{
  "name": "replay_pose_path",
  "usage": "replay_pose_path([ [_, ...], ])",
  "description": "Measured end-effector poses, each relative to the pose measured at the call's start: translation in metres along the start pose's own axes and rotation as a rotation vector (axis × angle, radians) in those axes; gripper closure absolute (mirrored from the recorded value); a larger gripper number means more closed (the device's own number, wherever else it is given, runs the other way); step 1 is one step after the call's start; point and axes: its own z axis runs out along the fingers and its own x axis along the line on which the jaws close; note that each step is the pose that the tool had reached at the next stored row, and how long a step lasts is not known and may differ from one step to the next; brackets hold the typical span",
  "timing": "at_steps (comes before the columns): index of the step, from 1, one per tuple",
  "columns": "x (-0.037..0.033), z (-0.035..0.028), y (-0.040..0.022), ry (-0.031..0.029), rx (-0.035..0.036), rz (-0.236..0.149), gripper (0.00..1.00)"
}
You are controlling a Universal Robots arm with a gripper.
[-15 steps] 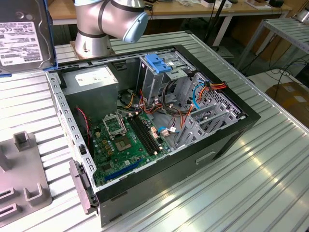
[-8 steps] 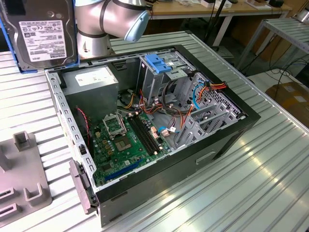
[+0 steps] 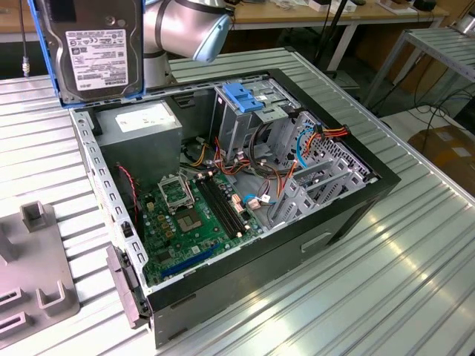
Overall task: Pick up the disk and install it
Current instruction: 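Pick up the disk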
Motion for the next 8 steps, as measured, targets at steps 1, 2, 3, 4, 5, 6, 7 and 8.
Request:
replay_pose_path([
  [1,0.0002,0.0001,-0.0017,0.0004,0.0001,0.000,0.63],
  [2,0.0009,0.0001,-0.0035,0.0011,0.0001,0.000,0.63],
  [3,0.0019,0.0000,-0.0052,0.0016,0.0001,0.000,0.63],
  [4,0.0024,0.0001,-0.0059,0.0017,0.0001,0.000,0.63],
  [5,0.0036,0.0001,-0.0076,0.0019,0.0002,0.000,0.63],
  [6,0.0047,0.0001,-0.0090,0.0020,0.0002,0.000,0.63],
  [7,0.0055,0.0000,-0.0103,0.0022,0.0002,0.000,0.63],
  [8,0.0063,0.0000,-0.0120,0.0024,0.0001,0.000,0.63],
])
